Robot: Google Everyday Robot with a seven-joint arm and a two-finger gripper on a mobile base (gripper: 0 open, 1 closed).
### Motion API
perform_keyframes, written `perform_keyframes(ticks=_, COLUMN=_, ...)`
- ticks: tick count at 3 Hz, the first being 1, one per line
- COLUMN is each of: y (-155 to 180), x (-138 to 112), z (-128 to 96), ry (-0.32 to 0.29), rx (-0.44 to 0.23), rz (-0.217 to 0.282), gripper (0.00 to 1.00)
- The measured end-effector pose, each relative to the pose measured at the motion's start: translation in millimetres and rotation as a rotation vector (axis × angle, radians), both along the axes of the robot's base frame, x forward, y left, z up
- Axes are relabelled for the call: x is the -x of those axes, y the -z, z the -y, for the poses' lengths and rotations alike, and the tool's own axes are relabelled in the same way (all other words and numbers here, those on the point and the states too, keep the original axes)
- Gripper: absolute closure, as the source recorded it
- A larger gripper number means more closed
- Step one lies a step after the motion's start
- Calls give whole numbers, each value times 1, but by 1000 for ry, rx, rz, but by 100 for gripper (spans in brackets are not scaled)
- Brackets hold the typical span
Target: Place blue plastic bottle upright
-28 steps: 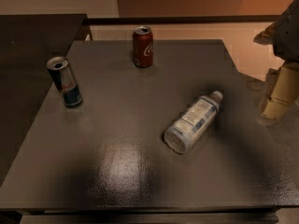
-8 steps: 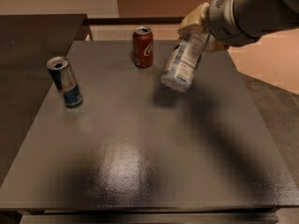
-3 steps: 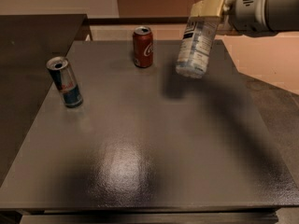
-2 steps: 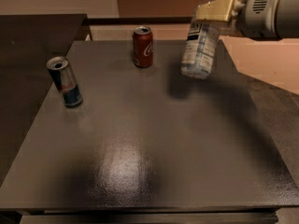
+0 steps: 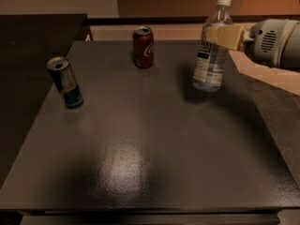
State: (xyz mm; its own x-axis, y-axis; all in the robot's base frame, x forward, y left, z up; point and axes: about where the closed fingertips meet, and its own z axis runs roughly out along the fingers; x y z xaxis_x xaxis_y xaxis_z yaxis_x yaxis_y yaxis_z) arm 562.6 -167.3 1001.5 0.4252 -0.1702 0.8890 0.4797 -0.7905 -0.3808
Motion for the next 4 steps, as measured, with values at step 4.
perform_keyframes(ticks=4, y=26, x=19, z=5, ry=-33, rx=368, rz=499, gripper=100)
